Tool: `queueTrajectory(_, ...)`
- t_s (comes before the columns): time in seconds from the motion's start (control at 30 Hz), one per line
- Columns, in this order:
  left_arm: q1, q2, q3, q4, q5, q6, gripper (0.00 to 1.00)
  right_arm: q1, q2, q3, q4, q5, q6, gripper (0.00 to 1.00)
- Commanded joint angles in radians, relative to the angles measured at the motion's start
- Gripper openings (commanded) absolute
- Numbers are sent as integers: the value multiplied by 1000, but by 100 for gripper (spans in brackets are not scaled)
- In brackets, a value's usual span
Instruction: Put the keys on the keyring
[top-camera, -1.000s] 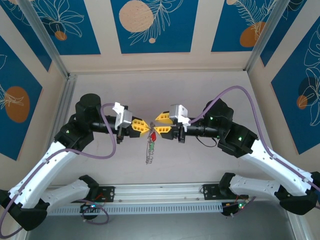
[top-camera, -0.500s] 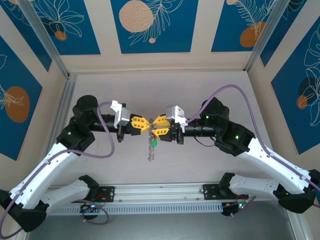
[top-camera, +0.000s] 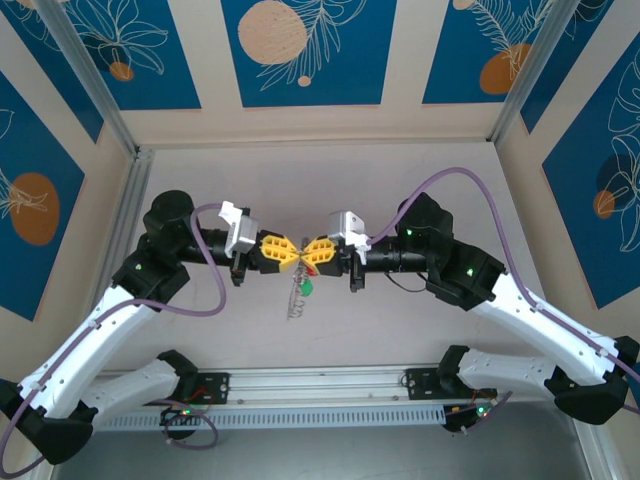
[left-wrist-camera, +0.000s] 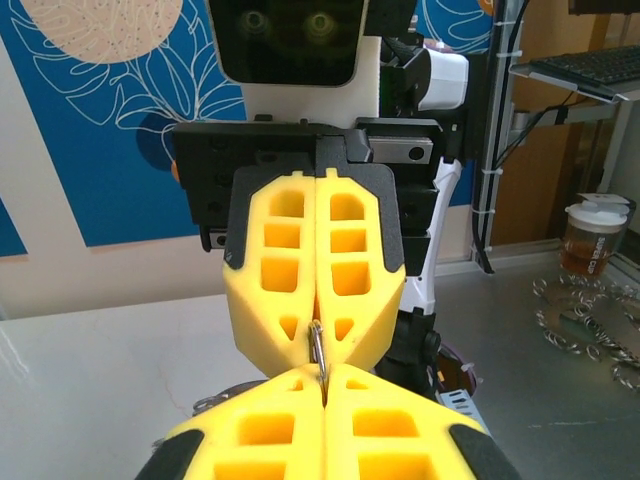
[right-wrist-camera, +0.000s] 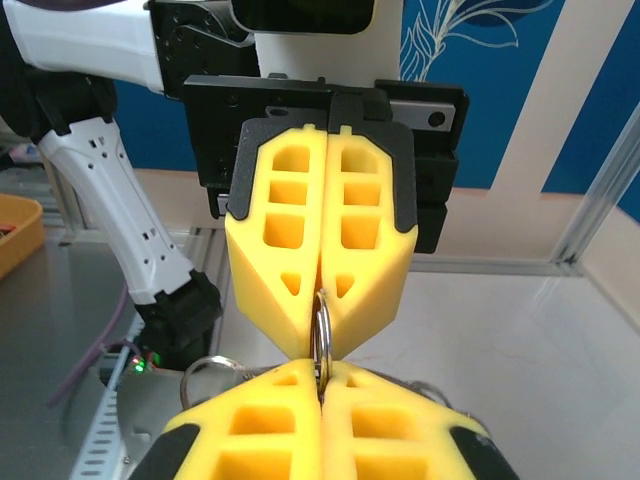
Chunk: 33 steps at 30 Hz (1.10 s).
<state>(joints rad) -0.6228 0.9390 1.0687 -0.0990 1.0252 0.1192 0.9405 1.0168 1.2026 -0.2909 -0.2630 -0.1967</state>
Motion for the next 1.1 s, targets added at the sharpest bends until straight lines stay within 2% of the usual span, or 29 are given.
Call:
queueTrajectory(0.0, -7, -9, -5, 80, 50, -30, 0, -4, 19, 44, -18, 12, -23, 0)
queueTrajectory(0.17, -6, -6, -18, 123, 27, -68, 0, -5, 13, 66, -54, 50, -77, 0)
queueTrajectory(0.23, -7, -3, 13, 10, -7, -4, 3, -6, 22, 101, -103, 74, -102, 0)
queueTrajectory(0.4, -24, 39, 172, -392, -249, 204, 32, 10, 84, 215, -272, 237, -179, 0)
queueTrajectory(0.57, -73, 101, 292, -583, -464, 309, 39, 21, 141, 284, -380, 372, -238, 0)
queueTrajectory(0.67, -91, 128, 321, -600, -569, 326, 39, 24, 157, 317, -421, 413, -275, 0)
queueTrajectory(0.77, -110, 151, 341, -599, -612, 332, 39, 23, 163, 334, -445, 420, -304, 0)
queueTrajectory(1.07, -150, 174, 345, -539, -632, 328, 39, 24, 165, 336, -492, 352, -349, 0)
